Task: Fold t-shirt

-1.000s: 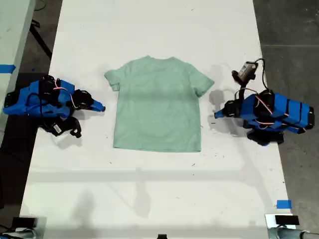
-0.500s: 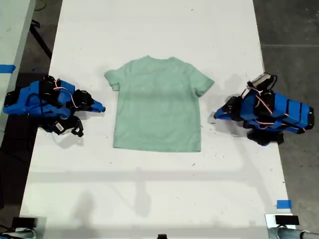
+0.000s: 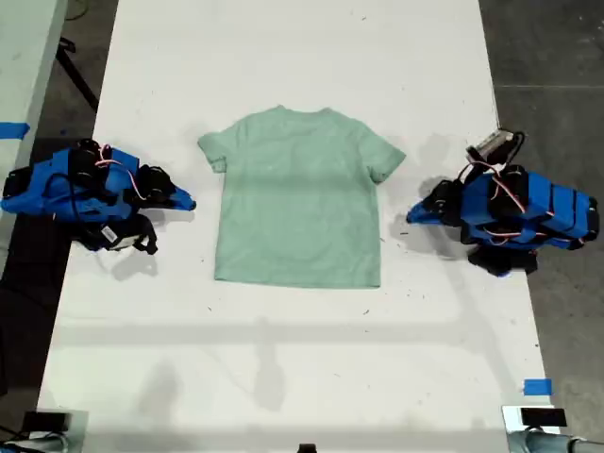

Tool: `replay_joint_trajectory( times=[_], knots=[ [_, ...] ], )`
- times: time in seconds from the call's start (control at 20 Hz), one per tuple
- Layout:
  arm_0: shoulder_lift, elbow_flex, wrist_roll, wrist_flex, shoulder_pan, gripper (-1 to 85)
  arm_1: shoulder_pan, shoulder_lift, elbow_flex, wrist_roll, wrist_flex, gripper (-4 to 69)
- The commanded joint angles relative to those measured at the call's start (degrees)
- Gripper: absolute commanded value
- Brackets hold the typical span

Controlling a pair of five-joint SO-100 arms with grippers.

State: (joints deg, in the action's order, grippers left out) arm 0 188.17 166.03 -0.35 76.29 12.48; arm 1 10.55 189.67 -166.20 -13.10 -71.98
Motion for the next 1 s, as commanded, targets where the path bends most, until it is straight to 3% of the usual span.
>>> replay_joint_trajectory(
  times=[0.0, 0.3, 0.95],
  knots=[
    [-15.82, -13.54, 1.67, -2.29, 2.90, 0.0, 2.02, -15.21, 13.80, 5.10, 1.49, -1.1],
    [-31.55, -28.83, 9.84, -2.20, 13.62, 0.0, 13.27, -33.57, 35.68, 19.16, -2.72, -1.1],
    [-70.93, -72.07, 27.69, 10.81, 33.57, 0.0, 32.52, -72.51, 81.56, 40.43, -18.72, -1.3]
  ],
)
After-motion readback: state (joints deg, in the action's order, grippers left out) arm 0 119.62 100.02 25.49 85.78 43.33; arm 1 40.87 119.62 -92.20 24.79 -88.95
